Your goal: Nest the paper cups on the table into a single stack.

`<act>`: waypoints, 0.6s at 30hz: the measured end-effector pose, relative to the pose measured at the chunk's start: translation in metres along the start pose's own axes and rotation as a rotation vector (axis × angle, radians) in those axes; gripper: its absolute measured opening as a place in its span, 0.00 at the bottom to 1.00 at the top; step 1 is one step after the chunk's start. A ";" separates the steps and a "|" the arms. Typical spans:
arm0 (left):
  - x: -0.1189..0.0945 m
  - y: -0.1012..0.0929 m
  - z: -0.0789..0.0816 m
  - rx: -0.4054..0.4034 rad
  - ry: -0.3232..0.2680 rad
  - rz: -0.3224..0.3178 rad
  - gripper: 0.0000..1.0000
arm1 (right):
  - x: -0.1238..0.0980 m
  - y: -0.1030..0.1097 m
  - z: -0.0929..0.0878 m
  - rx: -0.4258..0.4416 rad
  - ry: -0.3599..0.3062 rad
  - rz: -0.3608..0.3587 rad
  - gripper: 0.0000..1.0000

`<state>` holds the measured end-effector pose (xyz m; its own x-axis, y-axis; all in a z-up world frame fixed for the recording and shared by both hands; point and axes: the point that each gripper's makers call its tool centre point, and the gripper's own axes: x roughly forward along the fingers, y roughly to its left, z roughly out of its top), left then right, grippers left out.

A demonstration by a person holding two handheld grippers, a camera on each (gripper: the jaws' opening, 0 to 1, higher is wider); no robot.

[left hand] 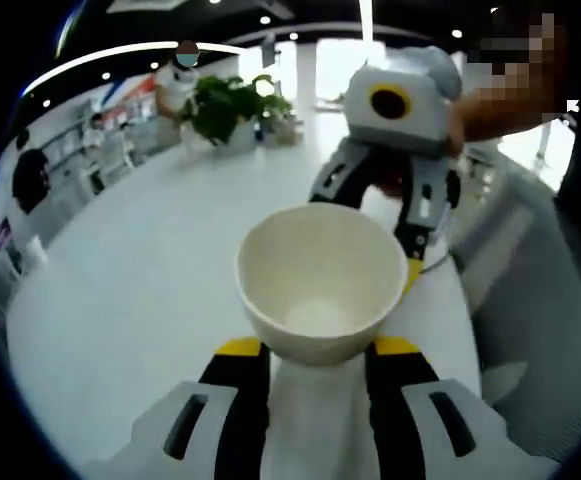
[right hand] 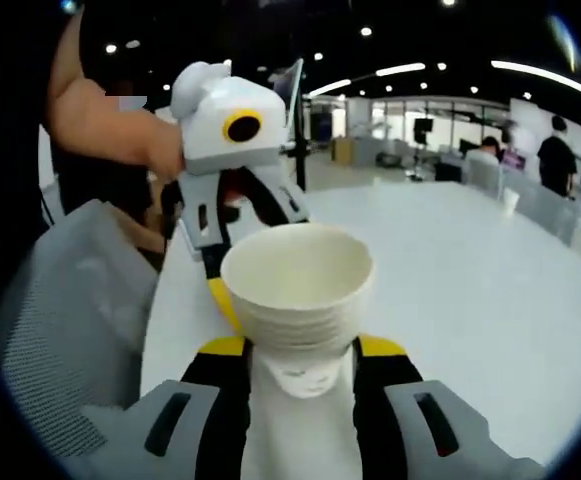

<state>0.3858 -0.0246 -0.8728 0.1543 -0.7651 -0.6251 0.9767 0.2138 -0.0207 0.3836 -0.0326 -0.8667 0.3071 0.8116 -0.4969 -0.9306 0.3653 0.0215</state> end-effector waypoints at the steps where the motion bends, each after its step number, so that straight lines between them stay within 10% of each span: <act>1: 0.000 0.008 0.003 -0.003 -0.004 0.002 0.35 | 0.000 -0.005 0.003 0.000 0.000 0.000 0.36; 18: 0.014 0.103 0.013 -0.017 0.025 0.016 0.35 | 0.037 -0.095 0.020 -0.003 0.024 0.027 0.37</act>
<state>0.4901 -0.0210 -0.8737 0.1655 -0.7461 -0.6449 0.9714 0.2363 -0.0241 0.4878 -0.0282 -0.8696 0.2768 0.8099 -0.5172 -0.9392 0.3418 0.0326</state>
